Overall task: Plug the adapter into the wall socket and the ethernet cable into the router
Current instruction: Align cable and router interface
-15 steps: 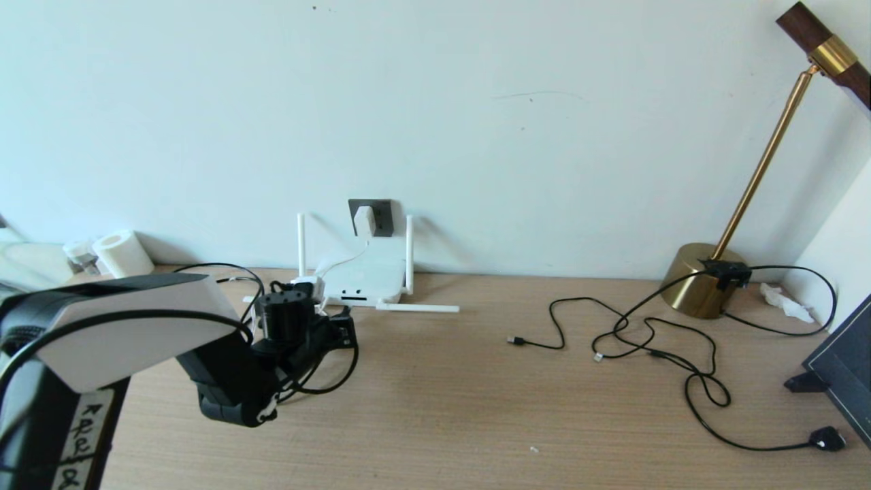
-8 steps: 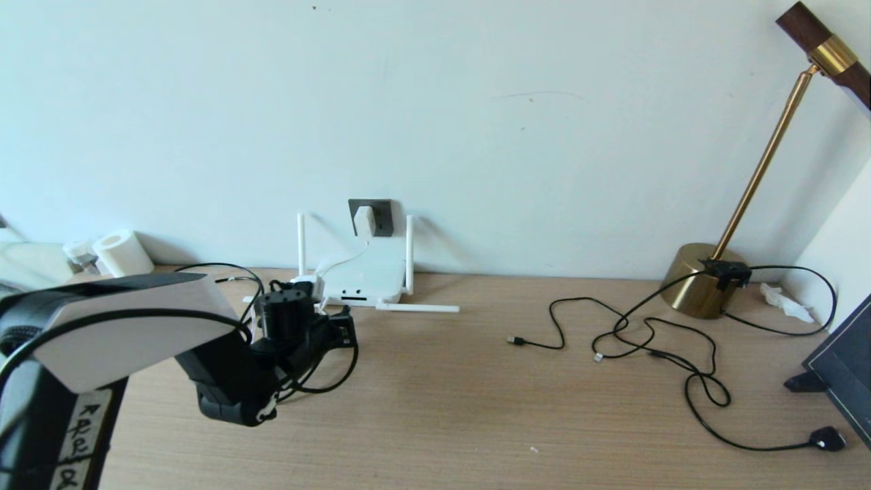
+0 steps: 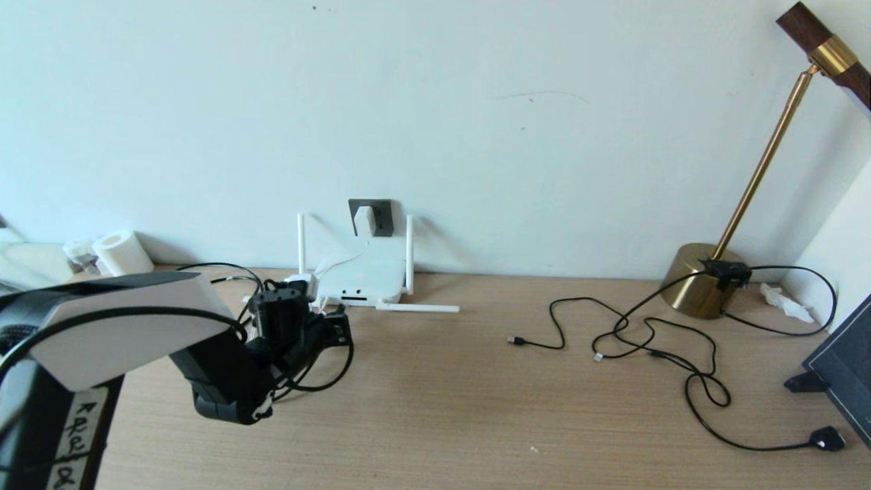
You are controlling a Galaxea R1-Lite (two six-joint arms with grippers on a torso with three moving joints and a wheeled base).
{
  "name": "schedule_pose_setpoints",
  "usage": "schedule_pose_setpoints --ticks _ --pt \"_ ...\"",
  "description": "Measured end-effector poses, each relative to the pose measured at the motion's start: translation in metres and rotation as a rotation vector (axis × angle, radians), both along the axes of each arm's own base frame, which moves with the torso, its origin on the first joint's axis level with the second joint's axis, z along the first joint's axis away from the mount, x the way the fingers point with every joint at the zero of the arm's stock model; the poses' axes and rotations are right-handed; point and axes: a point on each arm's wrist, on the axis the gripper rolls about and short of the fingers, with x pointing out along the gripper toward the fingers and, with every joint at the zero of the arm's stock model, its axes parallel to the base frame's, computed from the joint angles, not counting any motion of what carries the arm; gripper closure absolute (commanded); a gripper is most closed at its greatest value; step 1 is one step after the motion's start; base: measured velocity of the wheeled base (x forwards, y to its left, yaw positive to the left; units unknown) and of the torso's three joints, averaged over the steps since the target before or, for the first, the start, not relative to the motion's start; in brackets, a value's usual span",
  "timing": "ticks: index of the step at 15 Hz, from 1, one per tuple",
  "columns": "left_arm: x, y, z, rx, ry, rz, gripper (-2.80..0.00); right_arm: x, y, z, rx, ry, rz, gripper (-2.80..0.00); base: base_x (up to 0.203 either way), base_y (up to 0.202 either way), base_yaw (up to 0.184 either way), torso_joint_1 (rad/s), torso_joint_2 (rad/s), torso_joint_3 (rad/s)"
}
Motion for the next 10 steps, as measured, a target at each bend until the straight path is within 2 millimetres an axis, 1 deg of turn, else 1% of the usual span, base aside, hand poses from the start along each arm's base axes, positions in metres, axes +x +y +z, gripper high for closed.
schedule_pose_setpoints --ticks 5,10 --pt "0.0023 0.0061 0.0002 -0.005 -0.002 0.001 0.0 -0.0001 0.0 0.0002 0.0 0.0 0.0 -2.8 0.0 0.0 0.0 0.0 0.0 0.0" --pt "0.0028 0.0064 0.0004 -0.007 -0.004 -0.002 0.0 0.0 0.0 0.0 0.0 0.0 0.0 -2.8 0.0 0.0 0.0 0.0 0.0 0.0"
